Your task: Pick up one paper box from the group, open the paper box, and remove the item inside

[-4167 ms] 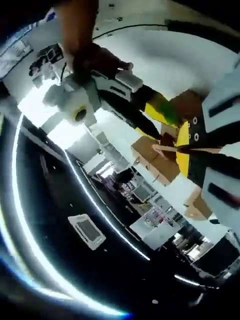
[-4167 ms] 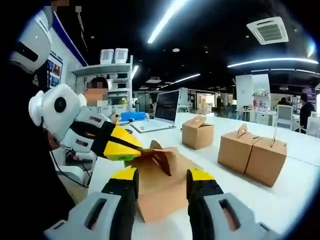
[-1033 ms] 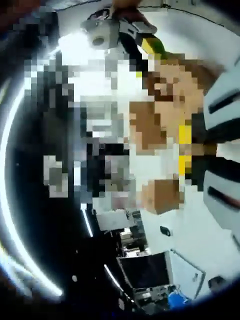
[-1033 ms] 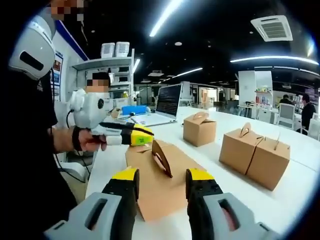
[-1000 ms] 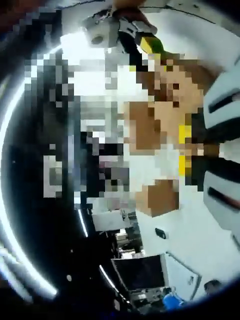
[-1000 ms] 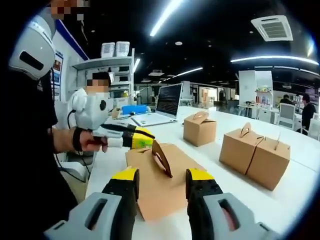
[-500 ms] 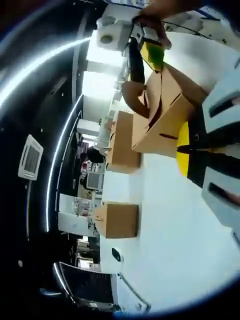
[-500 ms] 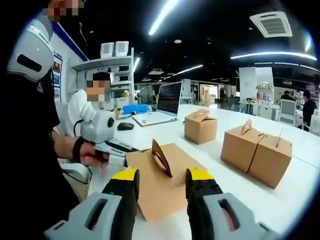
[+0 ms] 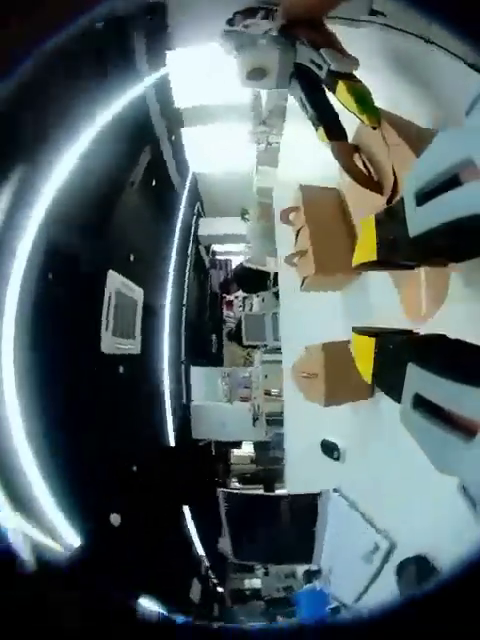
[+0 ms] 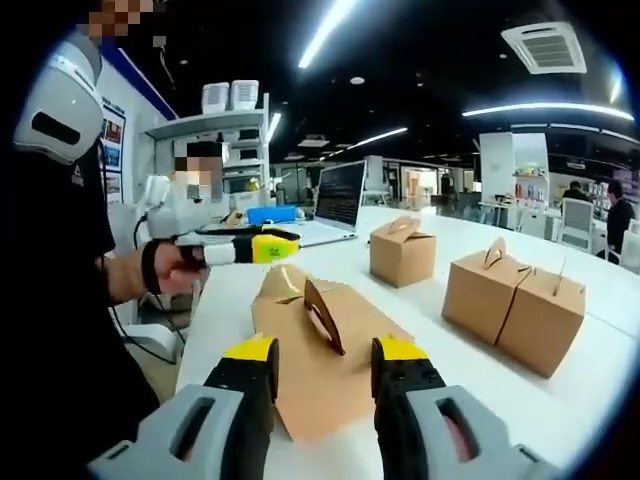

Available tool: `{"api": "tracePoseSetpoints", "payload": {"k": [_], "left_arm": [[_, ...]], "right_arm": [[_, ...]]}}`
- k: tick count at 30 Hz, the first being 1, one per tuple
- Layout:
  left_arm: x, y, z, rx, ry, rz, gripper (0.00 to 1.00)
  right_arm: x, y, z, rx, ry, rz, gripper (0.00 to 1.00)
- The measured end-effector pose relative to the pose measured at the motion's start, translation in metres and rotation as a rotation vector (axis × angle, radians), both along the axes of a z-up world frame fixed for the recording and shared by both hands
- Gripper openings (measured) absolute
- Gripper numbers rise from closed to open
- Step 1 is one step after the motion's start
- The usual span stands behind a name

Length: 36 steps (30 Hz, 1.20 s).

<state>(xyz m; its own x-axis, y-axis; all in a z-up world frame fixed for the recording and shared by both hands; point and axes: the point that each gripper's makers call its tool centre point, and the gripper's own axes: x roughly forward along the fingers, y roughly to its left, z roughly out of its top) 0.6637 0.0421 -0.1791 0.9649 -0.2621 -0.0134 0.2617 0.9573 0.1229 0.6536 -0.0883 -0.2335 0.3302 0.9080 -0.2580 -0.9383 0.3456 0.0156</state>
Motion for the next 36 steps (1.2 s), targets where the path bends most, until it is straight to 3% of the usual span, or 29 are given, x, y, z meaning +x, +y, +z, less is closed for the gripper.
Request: {"api": "tracePoseSetpoints", "payload": {"k": [3,6,8,12,15,19,24,27,30,36], "left_arm": [[-0.007,-0.029,-0.002,-0.011,0.064,-0.173,0.30],[-0.014,-0.053,-0.021,0.060,0.153,-0.303,0.32],[-0.015,-0.062,-0.034,0.164,0.178,-0.334,0.34],[-0.024,-0.080,-0.052,0.136,0.266,-0.444,0.34],[-0.020,-0.081,-0.054,0.116,0.268,-0.458,0.34],[-0.018,-0.082,-0.059,0.041,0.364,-0.482,0.33],[-0.016,-0.081,-0.058,0.052,0.363,-0.495,0.37],[-0.013,-0.077,-0.061,-0.001,0.389,-0.489,0.42],[-0.015,-0.076,-0.061,-0.011,0.371,-0.518,0.42],[-0.015,-0.079,-0.058,0.034,0.354,-0.566,0.42]], "right_arm": [[0.000,-0.001,0.000,0.011,0.000,-0.002,0.38],[0.000,-0.001,0.000,0.018,0.001,-0.002,0.38],[0.000,-0.001,0.000,0.018,0.001,-0.001,0.38],[0.002,-0.003,0.000,0.023,0.000,-0.001,0.38],[0.002,-0.004,0.000,0.035,0.001,-0.004,0.38],[0.003,-0.004,0.000,0.042,0.002,-0.002,0.38],[0.003,-0.004,0.000,0.043,0.001,0.002,0.38],[0.003,-0.005,0.000,0.046,0.001,0.001,0.38],[0.004,-0.005,0.000,0.057,-0.002,0.004,0.38],[0.005,-0.004,0.002,0.058,-0.012,-0.019,0.35]]}}
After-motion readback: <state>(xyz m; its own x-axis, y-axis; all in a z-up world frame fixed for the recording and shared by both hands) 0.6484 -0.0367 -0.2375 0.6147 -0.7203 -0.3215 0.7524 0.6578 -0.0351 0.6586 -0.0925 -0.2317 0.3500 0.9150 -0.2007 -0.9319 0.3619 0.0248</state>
